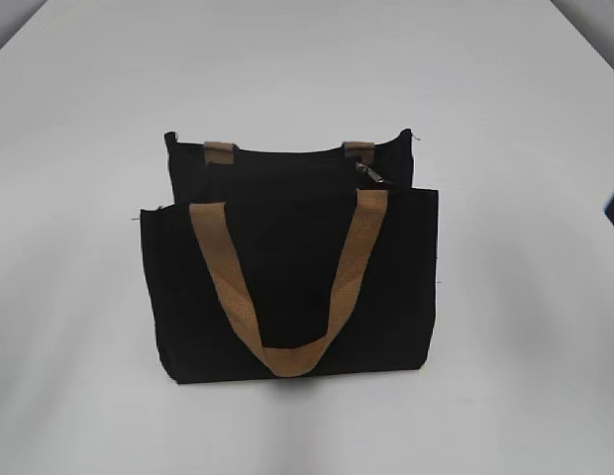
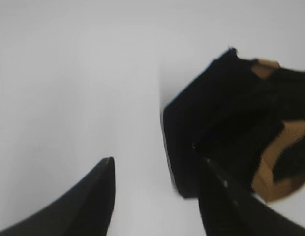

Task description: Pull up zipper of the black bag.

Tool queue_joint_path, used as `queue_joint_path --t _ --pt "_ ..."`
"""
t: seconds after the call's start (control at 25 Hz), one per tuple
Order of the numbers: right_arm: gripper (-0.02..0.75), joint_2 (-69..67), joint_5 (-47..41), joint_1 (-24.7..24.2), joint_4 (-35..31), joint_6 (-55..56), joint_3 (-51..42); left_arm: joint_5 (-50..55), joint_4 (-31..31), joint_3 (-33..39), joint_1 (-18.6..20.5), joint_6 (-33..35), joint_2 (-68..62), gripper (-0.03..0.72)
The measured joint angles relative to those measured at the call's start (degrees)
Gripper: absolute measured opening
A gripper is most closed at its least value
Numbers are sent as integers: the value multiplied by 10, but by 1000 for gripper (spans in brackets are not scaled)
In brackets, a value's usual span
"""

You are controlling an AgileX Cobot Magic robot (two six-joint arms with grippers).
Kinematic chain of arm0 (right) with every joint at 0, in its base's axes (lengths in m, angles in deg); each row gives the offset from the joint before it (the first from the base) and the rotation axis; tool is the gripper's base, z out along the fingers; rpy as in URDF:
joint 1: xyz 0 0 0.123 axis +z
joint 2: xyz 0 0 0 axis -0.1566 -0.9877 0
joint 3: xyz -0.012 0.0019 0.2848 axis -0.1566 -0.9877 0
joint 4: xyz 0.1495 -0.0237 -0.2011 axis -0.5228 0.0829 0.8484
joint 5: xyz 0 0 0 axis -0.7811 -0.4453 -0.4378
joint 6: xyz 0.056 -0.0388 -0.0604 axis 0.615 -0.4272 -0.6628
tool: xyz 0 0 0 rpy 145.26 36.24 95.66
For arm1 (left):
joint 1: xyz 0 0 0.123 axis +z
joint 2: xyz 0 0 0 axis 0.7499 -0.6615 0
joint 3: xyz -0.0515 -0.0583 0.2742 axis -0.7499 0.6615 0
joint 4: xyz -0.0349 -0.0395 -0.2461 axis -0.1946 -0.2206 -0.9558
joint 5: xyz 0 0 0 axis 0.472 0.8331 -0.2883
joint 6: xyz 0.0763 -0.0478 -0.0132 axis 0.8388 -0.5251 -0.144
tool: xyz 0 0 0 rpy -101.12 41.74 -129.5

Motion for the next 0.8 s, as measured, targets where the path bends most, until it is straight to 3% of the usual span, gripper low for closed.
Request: queue_joint_path --t 0.16,0.36,0.8 --pt "390 109 -4 0 3 30 -115 148 -118 -17 -11 116 78 410" --pt "391 293 -8 0 5 51 -231 318 -142 -24 -11 163 160 412" --pt "391 598 8 0 41 53 -346 340 -180 32 -11 277 350 400"
